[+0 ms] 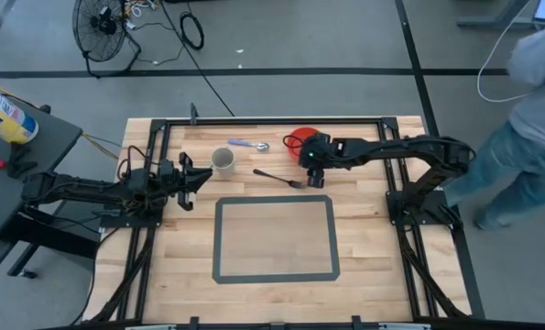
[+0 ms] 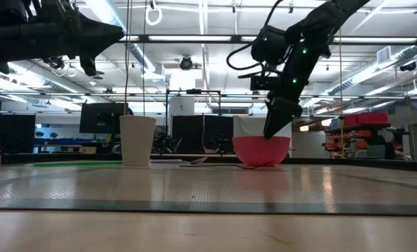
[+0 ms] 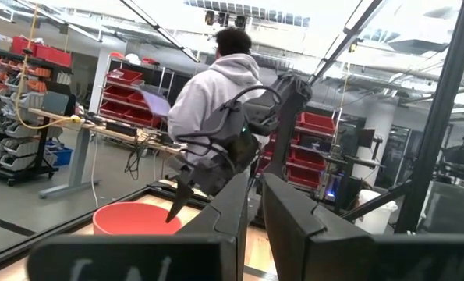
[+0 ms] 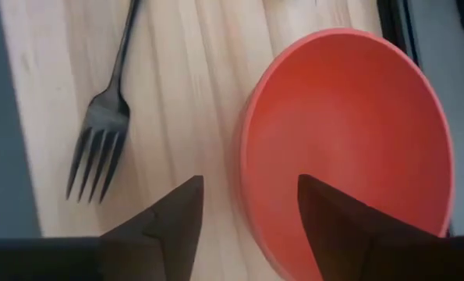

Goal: Pick & Place Utensil
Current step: Put the orange bowl on the brown mat

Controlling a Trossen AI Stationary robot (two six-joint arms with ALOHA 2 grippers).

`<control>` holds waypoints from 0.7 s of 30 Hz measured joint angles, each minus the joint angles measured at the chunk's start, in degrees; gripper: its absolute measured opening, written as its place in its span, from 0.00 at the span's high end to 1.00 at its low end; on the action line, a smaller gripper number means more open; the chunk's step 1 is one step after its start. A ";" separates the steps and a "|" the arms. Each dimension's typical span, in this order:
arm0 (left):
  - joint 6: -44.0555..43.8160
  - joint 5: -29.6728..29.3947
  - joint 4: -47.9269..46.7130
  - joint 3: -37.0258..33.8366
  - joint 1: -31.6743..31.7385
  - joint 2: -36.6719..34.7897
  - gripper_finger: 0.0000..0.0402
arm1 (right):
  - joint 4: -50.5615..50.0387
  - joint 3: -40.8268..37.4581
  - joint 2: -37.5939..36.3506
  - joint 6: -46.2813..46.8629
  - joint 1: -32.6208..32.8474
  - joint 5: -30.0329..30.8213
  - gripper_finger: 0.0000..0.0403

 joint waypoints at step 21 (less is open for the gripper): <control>-0.81 0.00 -0.03 0.00 -0.02 0.00 0.88 | 5.51 0.00 4.19 -3.27 -1.02 0.31 0.77</control>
